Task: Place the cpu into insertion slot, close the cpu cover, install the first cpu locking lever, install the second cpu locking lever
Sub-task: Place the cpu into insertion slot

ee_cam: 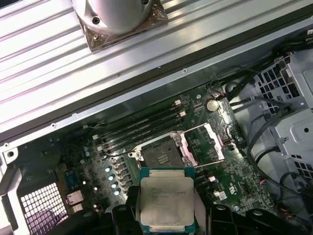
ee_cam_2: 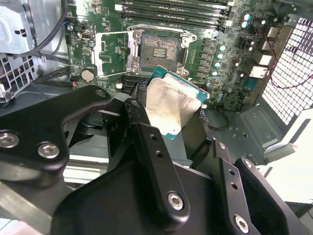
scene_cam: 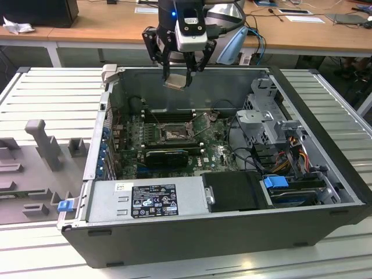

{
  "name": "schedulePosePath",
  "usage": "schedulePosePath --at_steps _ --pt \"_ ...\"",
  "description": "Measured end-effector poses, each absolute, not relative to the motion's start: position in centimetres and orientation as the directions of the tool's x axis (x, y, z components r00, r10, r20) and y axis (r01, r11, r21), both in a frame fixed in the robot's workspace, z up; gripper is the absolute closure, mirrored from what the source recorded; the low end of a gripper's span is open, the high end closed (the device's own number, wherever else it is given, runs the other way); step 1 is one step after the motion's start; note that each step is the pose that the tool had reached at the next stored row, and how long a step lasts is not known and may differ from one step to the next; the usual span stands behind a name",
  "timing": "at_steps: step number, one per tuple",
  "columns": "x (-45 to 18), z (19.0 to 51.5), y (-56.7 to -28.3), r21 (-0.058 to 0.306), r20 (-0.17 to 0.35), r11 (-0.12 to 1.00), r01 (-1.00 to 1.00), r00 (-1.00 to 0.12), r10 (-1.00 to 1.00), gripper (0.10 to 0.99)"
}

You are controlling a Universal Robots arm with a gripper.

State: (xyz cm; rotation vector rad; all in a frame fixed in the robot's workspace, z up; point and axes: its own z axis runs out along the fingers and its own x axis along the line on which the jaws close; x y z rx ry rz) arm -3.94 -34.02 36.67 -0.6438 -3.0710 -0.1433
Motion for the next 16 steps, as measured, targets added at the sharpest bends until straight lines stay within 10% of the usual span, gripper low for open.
schedulePosePath --at_steps 16 --pt "-3.94 36.6 -34.02 0.089 0.019 0.826 0.557 -0.83 0.558 0.557"
